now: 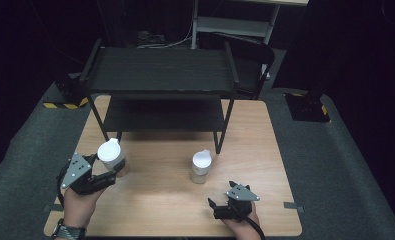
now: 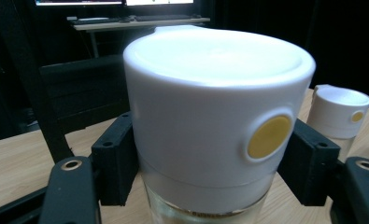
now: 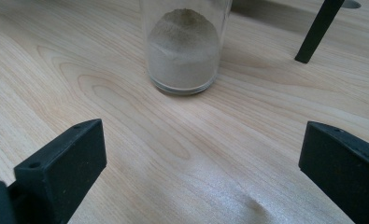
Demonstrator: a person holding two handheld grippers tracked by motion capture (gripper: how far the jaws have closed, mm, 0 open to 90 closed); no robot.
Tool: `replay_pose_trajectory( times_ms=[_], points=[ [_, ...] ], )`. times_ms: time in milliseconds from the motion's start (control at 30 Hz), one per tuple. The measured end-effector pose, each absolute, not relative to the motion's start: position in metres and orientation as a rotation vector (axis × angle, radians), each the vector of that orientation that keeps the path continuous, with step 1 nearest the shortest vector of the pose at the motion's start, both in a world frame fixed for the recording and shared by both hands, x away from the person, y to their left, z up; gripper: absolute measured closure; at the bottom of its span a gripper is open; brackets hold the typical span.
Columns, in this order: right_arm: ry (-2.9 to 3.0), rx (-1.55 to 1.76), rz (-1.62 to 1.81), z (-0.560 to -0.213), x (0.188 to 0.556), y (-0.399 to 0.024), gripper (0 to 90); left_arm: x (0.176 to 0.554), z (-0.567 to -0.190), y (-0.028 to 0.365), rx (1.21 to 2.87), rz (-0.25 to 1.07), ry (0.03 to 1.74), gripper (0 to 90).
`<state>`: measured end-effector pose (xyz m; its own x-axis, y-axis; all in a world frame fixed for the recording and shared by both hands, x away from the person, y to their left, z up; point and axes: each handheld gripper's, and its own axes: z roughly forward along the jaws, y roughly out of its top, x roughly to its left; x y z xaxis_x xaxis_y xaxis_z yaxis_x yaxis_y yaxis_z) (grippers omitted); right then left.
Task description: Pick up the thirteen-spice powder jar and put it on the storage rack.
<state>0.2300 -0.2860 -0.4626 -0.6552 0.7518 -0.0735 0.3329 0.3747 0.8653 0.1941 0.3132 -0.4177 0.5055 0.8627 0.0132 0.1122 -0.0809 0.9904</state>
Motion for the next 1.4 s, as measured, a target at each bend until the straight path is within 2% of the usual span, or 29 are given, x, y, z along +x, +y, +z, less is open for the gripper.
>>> replay_pose_trajectory(
  times_ms=[1400],
  points=[
    [2.179, 0.934, 1.225, -0.463, 0.230, -0.288, 0.5, 0.205, -0.343, 0.307, 1.487, 0.784, 0.768, 30.3]
  ],
)
